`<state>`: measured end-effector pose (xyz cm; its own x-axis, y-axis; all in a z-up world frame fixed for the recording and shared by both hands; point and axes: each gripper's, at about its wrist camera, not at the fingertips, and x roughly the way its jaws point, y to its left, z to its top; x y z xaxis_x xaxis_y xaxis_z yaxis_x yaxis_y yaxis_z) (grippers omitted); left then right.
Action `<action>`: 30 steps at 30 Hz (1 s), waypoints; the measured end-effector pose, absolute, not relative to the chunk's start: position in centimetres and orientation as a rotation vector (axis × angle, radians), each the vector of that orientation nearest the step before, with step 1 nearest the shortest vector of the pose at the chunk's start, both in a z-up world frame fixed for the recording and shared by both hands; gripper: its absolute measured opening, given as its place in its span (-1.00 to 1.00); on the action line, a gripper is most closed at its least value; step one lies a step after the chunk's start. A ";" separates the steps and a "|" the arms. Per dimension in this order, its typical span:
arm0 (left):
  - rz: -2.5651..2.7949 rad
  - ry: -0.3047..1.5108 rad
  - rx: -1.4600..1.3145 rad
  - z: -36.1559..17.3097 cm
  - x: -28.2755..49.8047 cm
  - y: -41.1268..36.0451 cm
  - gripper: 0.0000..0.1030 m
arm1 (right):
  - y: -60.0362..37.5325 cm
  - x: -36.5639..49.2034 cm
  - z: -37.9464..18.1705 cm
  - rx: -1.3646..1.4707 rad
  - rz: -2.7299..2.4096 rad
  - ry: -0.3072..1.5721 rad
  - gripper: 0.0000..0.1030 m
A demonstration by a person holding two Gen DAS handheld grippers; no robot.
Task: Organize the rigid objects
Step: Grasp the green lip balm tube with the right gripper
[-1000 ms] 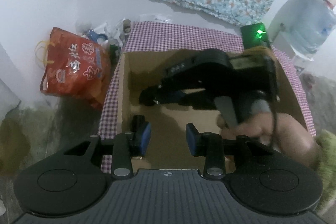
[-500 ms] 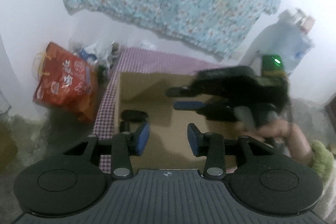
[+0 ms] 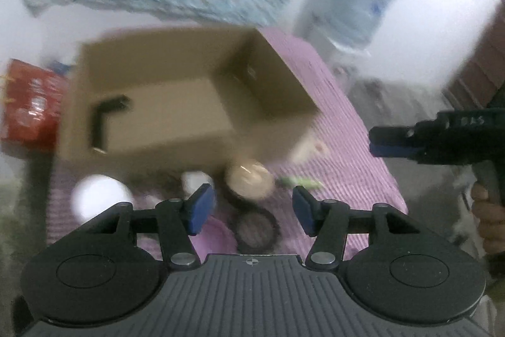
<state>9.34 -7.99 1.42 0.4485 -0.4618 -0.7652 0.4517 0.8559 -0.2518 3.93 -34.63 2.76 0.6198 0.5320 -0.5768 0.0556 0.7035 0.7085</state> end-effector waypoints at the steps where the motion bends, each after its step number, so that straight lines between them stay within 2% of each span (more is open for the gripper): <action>1: -0.583 0.956 -0.002 0.8 9.3 -8.8 0.06 | -35.0 3.1 1.9 0.745 0.283 0.891 -0.33; 7: -0.669 0.949 0.120 -2.7 9.9 -15.5 -0.01 | -35.2 3.1 -2.1 0.580 0.199 0.959 -0.34; 15: -0.703 1.027 0.206 -6.7 11.1 -19.6 -0.15 | -34.7 8.4 -5.3 0.457 0.308 0.979 -0.36; 22: -0.718 1.089 0.196 -8.7 11.7 -20.9 -0.19 | -34.7 11.0 -8.3 0.485 0.350 1.066 -0.39; 30: -0.718 1.134 0.176 -9.7 12.1 -21.2 -0.19 | -35.5 8.8 -10.0 0.597 0.362 1.147 -0.43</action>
<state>12.10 -21.19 -9.72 0.2290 -0.4326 -0.8720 0.6032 0.7662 -0.2216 8.80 -35.54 -10.00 0.3788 0.5562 -0.7397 0.0315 0.7911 0.6109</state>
